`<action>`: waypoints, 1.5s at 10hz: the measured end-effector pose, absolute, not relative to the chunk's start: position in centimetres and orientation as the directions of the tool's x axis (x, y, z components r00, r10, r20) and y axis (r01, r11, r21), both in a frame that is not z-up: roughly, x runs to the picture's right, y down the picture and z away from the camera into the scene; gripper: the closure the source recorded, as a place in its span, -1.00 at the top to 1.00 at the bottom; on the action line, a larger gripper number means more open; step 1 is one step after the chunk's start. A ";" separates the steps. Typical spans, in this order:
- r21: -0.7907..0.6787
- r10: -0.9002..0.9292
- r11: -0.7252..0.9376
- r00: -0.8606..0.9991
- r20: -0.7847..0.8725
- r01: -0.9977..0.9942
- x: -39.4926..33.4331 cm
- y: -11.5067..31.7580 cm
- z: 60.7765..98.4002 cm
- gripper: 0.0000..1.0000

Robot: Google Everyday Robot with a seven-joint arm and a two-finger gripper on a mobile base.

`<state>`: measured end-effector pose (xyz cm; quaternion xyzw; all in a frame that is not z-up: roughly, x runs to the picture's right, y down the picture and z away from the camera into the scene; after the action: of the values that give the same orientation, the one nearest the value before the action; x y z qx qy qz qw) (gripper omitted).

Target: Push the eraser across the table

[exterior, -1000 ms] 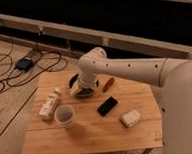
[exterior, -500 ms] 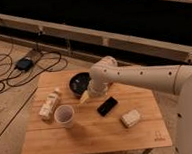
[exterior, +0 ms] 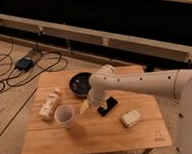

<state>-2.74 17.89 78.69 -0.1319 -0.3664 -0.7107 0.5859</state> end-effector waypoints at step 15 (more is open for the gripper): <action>0.404 -0.640 0.045 -0.284 0.714 0.914 -5.0 21.6 81.8 0.60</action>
<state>-5.05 21.56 81.78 -0.1573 -0.4347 -0.6730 0.5773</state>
